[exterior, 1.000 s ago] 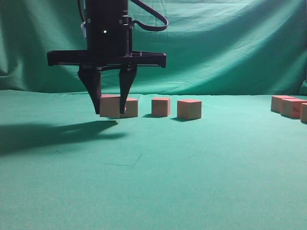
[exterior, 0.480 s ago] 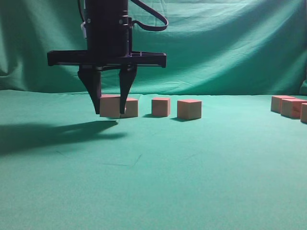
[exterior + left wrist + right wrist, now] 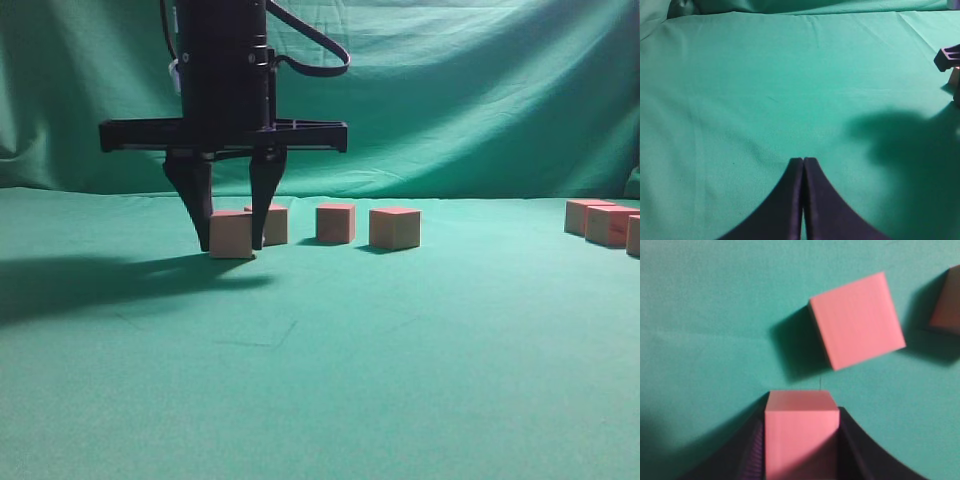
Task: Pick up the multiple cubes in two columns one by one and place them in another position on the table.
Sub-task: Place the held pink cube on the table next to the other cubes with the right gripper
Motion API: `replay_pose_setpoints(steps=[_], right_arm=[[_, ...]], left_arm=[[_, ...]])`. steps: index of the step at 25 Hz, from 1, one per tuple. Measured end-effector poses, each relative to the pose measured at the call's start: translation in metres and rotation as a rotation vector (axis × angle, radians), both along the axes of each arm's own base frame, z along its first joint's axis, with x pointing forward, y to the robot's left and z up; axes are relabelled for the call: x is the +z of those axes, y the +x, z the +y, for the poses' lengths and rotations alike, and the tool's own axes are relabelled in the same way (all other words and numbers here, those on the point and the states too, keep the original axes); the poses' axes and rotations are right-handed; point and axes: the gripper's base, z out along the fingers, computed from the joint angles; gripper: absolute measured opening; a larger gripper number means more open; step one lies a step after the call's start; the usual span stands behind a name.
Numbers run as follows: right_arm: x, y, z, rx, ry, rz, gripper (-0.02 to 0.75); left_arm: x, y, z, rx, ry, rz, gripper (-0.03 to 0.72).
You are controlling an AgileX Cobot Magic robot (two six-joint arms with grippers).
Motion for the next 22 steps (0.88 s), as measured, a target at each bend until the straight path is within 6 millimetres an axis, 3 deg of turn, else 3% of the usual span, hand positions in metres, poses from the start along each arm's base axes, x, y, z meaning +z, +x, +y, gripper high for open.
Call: replay_pose_setpoints(steps=[22], right_arm=[[0.0004, 0.0014, 0.0018, 0.005, 0.019, -0.016, 0.259]], left_arm=[[0.0000, 0.0000, 0.0000, 0.000, 0.000, 0.000, 0.000]])
